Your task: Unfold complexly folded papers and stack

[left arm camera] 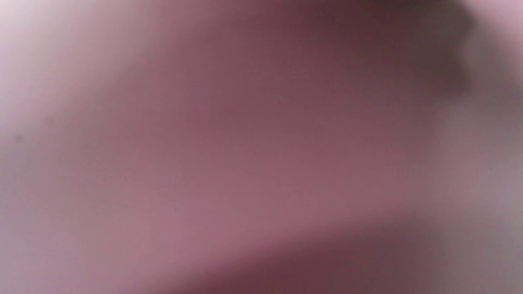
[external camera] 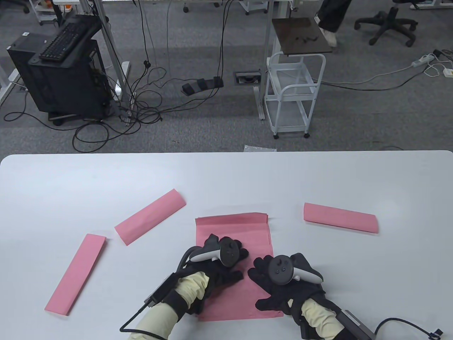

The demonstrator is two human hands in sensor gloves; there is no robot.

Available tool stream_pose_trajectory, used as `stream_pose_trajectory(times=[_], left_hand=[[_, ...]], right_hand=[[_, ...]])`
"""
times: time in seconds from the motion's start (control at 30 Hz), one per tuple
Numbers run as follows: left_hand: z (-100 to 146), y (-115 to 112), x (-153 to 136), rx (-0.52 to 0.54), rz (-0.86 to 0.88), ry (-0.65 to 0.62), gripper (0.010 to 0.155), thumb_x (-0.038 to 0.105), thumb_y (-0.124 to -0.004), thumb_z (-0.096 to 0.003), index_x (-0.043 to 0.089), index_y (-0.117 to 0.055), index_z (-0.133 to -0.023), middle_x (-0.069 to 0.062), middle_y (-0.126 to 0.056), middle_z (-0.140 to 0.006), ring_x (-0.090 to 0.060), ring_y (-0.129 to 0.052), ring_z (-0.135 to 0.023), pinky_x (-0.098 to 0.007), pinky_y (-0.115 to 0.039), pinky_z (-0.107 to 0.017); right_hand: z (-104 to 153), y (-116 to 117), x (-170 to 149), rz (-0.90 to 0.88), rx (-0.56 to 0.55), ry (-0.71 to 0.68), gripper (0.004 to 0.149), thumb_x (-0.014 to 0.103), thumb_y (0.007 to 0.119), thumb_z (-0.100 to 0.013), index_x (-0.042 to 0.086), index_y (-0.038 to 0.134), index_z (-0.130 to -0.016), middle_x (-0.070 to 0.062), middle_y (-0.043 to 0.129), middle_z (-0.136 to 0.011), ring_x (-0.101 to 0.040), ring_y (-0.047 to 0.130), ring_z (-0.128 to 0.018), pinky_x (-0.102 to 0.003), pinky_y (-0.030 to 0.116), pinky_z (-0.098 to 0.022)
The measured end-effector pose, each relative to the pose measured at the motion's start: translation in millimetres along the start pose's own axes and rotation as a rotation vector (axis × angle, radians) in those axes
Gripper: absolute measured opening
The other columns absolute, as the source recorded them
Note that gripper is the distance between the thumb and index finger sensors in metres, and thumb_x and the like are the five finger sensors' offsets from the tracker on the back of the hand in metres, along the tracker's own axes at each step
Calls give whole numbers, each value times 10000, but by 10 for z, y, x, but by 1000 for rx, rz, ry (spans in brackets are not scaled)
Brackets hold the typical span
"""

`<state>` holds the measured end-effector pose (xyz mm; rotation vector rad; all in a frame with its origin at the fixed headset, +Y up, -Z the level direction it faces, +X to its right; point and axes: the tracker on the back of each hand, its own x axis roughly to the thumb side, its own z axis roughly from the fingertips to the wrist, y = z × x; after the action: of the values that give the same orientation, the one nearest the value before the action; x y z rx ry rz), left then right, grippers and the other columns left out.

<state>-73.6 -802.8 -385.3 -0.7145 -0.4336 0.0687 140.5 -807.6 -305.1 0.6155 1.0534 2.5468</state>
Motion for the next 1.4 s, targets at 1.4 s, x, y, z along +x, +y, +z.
stream_pose_trajectory(times=[1.4], left_hand=[[1383,-124,76,501,302,44,666,556,-510,-572,355,-198,-1126,65,17,-1175,-280,82,-1074,-580,27,-698]], right_hand=[[349,-1217,-1097,-115,-462,507,773,405,715,-512,468,122,-1005,179,-31,-1119,-98,-145,-1001,-487,-128,-676]])
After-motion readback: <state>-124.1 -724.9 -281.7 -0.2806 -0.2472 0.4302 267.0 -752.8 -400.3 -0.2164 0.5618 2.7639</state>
